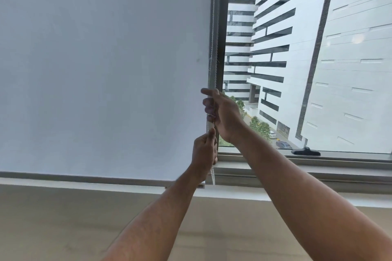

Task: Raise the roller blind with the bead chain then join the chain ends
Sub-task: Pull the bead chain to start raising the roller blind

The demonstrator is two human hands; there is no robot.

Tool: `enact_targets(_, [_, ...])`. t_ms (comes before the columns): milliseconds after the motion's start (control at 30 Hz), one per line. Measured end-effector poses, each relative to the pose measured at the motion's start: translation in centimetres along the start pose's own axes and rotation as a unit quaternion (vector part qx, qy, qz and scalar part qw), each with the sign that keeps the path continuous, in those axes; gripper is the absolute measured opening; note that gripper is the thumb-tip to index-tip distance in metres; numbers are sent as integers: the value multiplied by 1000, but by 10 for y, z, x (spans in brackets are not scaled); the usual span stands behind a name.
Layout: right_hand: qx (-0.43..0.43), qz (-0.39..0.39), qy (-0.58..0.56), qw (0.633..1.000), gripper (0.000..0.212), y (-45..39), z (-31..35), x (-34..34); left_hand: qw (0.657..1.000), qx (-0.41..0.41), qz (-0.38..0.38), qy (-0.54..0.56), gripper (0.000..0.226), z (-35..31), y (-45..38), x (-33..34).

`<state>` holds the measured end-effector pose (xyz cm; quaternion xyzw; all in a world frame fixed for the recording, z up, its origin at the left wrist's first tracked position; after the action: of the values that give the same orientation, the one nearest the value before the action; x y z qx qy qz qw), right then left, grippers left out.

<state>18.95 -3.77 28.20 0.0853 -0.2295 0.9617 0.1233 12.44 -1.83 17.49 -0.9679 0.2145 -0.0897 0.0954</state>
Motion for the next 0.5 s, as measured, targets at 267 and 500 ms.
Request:
enact_targets(267, [-105,-87,69,988,34,12,-28,-17,996,-22,51,-64,47,29,2,-2])
enact_targets(500, [-123,-98,157,975,37,27,-59,-27,975,25,80,-207,41,37,-6,-21])
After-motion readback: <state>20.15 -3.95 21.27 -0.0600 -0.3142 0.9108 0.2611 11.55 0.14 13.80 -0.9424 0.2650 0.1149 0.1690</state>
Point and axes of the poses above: each hand's wrist, its own y-axis away from the middle knuckle, its own x-axis out of the palm, z = x × y, the point moved 7 cm from there along -y, towards the middle knuckle, and after that the axes turned 3 degrees about -x, right-handed, at the moved point
